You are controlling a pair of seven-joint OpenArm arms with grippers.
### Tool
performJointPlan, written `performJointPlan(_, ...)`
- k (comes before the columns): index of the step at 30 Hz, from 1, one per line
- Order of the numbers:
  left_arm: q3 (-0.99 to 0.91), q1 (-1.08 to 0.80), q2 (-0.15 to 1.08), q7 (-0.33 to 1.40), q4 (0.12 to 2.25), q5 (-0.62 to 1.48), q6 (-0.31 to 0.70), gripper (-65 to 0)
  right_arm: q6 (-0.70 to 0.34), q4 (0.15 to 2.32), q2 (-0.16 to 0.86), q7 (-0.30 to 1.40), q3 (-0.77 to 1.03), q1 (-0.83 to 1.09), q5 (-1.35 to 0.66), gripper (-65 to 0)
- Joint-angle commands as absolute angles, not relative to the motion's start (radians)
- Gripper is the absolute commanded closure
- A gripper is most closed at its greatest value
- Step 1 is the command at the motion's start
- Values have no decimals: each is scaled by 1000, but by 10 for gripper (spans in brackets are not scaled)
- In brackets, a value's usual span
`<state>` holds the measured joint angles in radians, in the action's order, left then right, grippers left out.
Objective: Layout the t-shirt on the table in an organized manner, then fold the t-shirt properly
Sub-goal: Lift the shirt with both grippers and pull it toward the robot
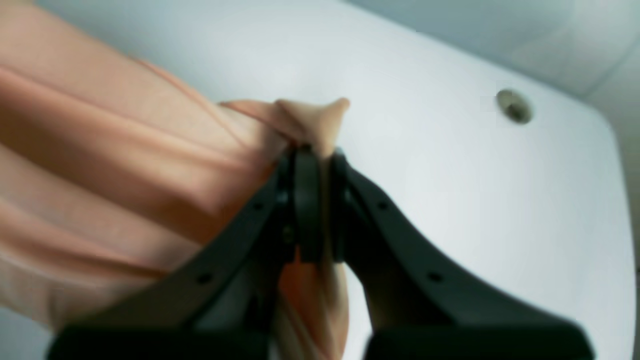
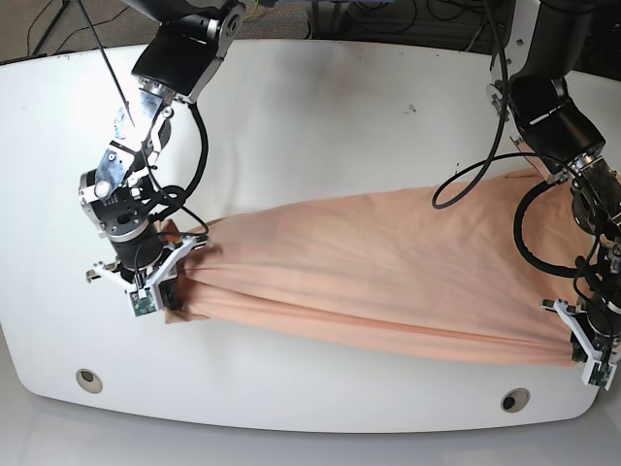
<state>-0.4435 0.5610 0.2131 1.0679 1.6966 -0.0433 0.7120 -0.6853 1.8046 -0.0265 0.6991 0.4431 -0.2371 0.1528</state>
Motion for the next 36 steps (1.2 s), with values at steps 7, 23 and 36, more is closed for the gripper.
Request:
performJointPlan(7,-443,730,232,1059,1713,-61,698,0,-662,1822,85,753,326,-409,162,0)
performJointPlan(23,-443,1107,232,1185,1690,-62,698,0,-667,1727,237,788,188,-771,163,0)
performJointPlan(36,-443,1377,242,1125,1446,-68,698,0,-682,1468,338,785,139,-1113,157,0)
